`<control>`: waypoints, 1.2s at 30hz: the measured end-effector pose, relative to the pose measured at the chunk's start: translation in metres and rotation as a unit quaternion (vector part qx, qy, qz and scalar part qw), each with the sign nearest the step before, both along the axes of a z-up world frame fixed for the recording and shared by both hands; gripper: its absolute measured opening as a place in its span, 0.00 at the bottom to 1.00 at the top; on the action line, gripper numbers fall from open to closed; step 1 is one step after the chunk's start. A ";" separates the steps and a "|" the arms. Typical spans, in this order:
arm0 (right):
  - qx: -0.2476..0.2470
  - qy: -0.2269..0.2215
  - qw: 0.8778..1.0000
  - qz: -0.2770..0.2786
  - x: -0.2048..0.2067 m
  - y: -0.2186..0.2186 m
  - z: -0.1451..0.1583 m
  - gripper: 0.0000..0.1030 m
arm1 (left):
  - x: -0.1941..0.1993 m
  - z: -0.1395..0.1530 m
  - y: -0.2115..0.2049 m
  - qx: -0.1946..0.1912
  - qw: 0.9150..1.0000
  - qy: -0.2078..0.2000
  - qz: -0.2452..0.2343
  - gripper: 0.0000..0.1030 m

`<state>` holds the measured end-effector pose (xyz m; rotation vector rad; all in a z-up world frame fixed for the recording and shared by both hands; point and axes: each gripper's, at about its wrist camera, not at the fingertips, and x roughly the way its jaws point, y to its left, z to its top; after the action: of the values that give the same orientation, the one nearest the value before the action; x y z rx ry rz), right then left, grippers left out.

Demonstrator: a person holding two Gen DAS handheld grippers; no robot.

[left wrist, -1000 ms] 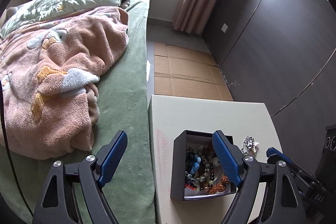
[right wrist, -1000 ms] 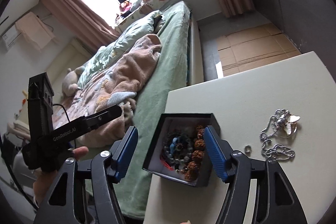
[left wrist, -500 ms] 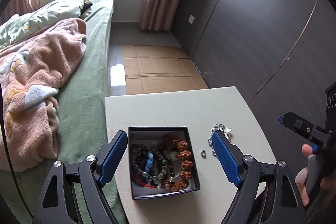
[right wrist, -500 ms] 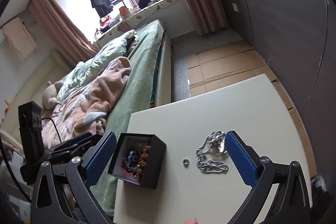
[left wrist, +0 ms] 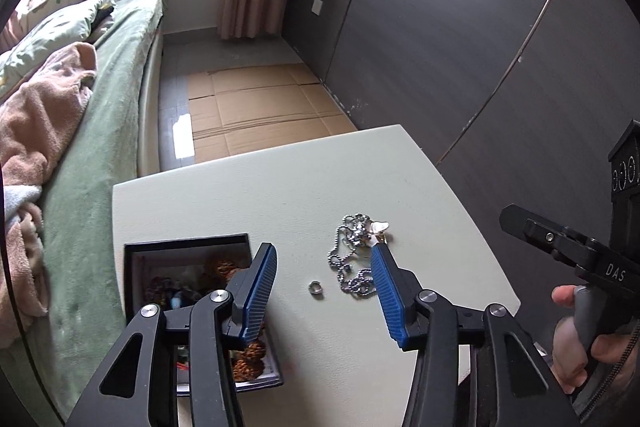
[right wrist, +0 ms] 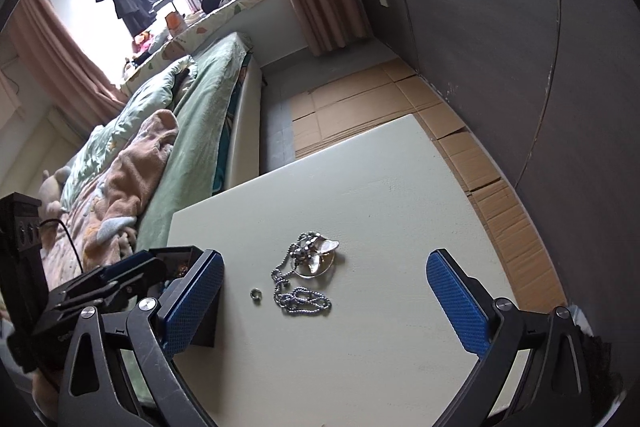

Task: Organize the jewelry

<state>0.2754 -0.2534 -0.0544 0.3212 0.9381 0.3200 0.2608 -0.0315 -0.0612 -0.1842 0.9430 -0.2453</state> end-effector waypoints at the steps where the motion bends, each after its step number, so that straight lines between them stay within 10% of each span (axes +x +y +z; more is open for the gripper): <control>1: 0.003 0.004 1.000 -0.005 -0.001 -0.005 -0.002 0.97 | 0.002 -0.002 -0.005 -0.002 1.000 0.002 -0.004 0.49; 10: 0.045 0.052 0.996 -0.049 0.003 -0.044 -0.027 0.74 | 0.034 -0.026 -0.049 0.018 0.999 0.033 -0.033 0.36; 36: 0.089 0.084 0.990 -0.071 0.018 -0.061 -0.048 0.73 | 0.090 -0.089 -0.078 0.053 0.989 0.128 -0.060 0.21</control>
<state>0.2935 -0.3145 -0.1028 0.5842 1.0471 0.2485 0.3504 -0.1095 -0.1506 -0.0625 1.2206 -0.2857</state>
